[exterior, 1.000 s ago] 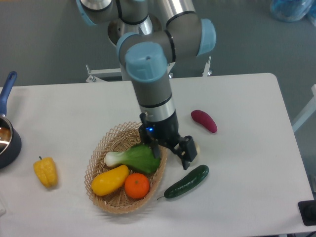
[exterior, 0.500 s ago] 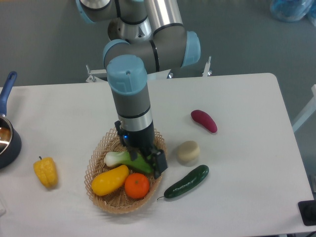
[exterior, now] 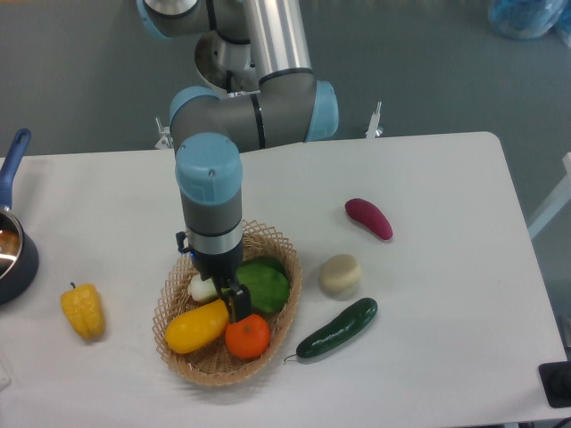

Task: Pick up the mango from the basket
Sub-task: 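Lower the gripper onto the yellow mango and close on it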

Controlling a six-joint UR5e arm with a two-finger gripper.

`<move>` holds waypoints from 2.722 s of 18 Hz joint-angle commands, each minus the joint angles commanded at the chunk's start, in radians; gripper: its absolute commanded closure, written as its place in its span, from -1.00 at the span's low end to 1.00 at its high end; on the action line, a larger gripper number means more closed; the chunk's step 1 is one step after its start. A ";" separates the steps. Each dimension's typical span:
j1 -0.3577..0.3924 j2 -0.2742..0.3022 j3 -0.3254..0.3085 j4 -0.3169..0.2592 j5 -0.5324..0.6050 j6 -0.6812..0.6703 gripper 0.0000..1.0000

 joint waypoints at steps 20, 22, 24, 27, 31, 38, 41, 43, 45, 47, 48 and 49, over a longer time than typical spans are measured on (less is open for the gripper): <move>-0.038 -0.112 0.025 0.048 -0.003 -0.106 -1.00; -0.038 -0.117 0.025 0.048 -0.003 -0.106 -1.00; -0.038 -0.120 0.023 0.048 -0.002 -0.106 -1.00; -0.038 -0.126 0.025 0.048 -0.002 -0.110 -1.00; -0.045 -0.137 0.025 0.048 -0.002 -0.112 -1.00; -0.045 -0.149 0.035 0.049 0.005 -0.110 -0.99; -0.045 -0.158 0.048 0.049 0.011 -0.112 -0.73; -0.045 -0.158 0.048 0.048 0.012 -0.112 -0.41; -0.045 -0.157 0.048 0.048 0.012 -0.112 -0.26; -0.045 -0.152 0.048 0.048 0.012 -0.114 -0.14; -0.045 -0.149 0.048 0.048 0.011 -0.114 -0.09; -0.045 -0.147 0.048 0.048 0.011 -0.114 -0.03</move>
